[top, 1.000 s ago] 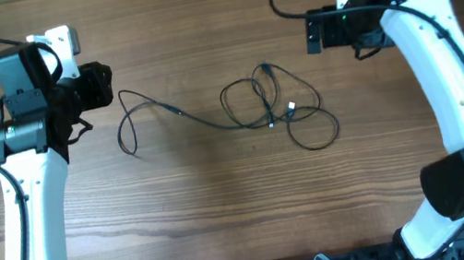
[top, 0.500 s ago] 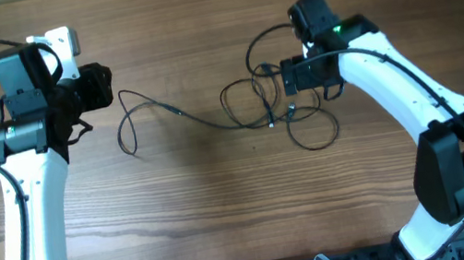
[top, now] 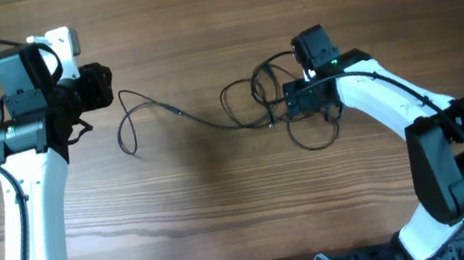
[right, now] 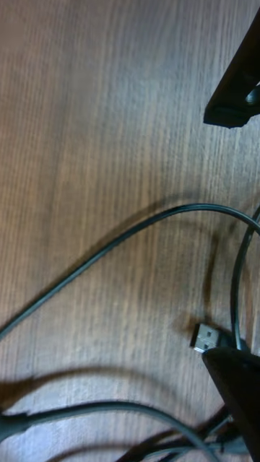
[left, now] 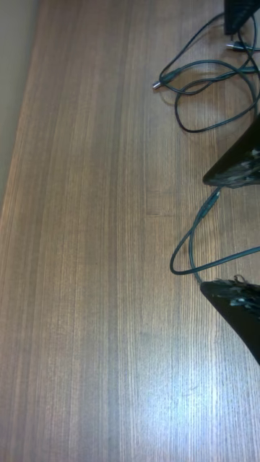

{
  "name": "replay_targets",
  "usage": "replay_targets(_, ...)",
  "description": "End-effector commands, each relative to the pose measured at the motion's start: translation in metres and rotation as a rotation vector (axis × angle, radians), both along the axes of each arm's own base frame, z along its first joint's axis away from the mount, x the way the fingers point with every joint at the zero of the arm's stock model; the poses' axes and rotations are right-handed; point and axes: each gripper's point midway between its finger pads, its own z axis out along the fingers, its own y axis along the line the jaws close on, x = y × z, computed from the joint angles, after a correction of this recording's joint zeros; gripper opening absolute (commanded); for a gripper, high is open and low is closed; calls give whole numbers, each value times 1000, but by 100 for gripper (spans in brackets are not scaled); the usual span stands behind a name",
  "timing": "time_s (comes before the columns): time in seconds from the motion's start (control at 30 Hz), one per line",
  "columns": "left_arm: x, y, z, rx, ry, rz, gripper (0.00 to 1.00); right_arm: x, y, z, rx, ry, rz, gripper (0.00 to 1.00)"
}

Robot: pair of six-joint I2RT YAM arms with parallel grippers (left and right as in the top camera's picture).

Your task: Untangle cables

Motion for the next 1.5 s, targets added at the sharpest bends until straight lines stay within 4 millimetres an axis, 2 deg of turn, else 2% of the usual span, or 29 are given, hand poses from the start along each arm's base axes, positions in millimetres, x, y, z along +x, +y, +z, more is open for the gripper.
replay_targets(0.0,0,4,10,4,-26,15,43,-1,5,9,35,-41,22,100)
replay_targets(0.13,0,4,10,4,-25,15,43,2,7,44,80,-173,23,100)
replay_targets(0.2,0,4,10,4,-25,14,43,-4,4,54,79,-207,40,100)
replay_targets(0.43,-1,3,8,2,-18,14,43,-24,-1,32,91,-166,20,99)
replay_targets(0.8,-1,3,8,2,-18,14,43,-44,-3,7,104,-123,15,100)
replay_targets(1.03,-2,3,8,-1,-14,11,43,-41,8,3,150,-151,71,100)
replay_targets(1.23,-2,3,8,-1,-15,11,43,-34,9,-1,149,-167,70,100)
replay_targets(1.4,-2,3,8,-1,-15,11,44,-34,2,-17,114,-142,36,100)
replay_targets(1.47,-2,3,8,-1,-15,11,44,-31,3,-17,117,-153,36,100)
